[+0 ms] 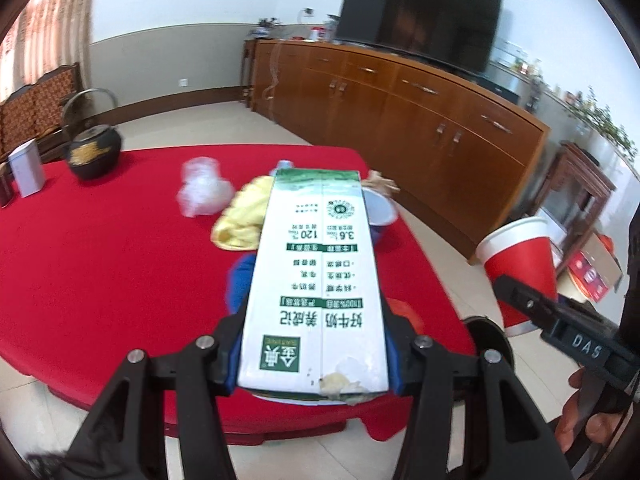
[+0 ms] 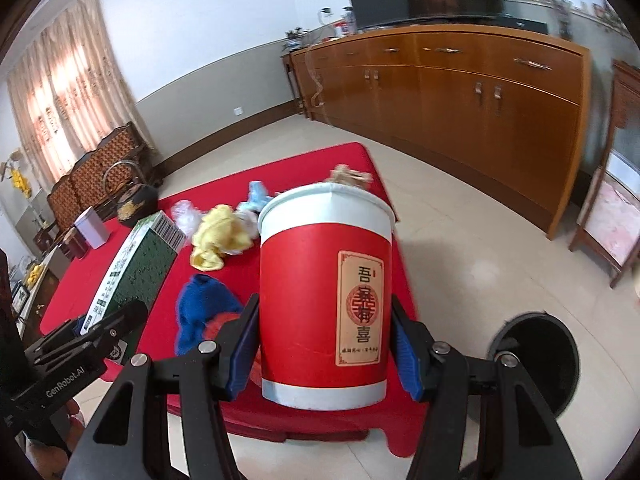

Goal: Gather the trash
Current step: 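Carry the green carton and red cup to the black bin and release both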

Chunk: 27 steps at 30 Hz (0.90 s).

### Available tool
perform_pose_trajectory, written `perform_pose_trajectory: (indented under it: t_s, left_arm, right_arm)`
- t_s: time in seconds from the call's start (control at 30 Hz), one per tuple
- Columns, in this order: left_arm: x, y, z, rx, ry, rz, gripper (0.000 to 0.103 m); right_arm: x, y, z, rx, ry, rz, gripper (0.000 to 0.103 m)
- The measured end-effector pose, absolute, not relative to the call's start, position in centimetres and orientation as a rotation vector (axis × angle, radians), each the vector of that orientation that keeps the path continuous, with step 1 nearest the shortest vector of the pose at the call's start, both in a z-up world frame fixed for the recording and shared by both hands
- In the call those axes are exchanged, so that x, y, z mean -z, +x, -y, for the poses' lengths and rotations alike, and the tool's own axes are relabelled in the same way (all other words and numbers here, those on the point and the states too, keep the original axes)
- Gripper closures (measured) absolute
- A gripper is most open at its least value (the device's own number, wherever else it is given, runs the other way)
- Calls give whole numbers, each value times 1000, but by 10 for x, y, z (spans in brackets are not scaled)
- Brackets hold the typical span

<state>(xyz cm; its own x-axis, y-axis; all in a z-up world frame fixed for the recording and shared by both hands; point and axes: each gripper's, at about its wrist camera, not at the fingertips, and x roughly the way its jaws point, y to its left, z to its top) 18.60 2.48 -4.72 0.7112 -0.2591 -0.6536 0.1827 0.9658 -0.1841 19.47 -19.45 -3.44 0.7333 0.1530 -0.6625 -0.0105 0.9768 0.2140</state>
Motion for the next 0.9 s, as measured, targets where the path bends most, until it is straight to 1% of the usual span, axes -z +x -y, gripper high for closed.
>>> perform_pose_trajectory:
  t_s: [0.5, 0.9]
  left_arm:
    - [52, 168, 102, 518, -15, -782, 49]
    - [80, 160, 207, 686, 58, -866, 49]
  right_arm:
    - [52, 127, 315, 135, 295, -773, 42]
    - [80, 83, 415, 309, 406, -808, 42]
